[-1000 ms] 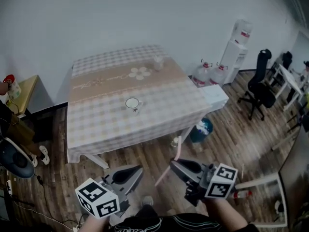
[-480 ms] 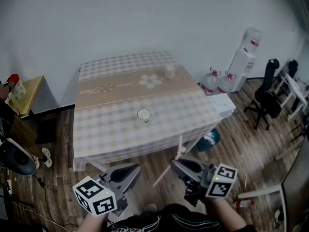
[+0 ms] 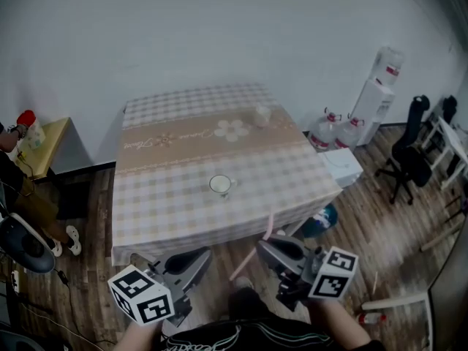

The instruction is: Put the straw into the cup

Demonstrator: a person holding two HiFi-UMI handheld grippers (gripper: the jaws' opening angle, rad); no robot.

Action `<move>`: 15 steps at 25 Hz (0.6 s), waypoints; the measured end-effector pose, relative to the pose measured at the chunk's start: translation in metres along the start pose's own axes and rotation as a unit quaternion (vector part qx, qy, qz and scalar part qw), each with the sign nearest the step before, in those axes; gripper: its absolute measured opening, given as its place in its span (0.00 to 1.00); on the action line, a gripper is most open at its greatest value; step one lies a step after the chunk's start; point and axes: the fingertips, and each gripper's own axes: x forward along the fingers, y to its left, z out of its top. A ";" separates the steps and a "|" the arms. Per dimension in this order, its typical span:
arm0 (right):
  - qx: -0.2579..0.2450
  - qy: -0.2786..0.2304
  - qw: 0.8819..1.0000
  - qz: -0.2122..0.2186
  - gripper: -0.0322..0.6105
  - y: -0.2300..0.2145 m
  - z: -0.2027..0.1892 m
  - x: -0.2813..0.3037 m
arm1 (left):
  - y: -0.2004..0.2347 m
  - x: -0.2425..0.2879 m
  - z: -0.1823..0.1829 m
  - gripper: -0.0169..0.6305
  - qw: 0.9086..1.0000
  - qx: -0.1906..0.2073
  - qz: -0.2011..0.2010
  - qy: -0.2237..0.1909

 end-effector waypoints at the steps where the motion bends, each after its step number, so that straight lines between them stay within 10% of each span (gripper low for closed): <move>1: 0.000 0.001 1.000 0.002 0.08 -0.005 0.003 0.002 | 0.003 0.003 0.002 0.02 1.000 0.000 0.002 -0.001; 15: 0.010 0.037 0.999 0.025 0.08 -0.094 0.037 0.052 | 0.069 0.064 0.028 0.02 0.999 -0.034 0.042 0.000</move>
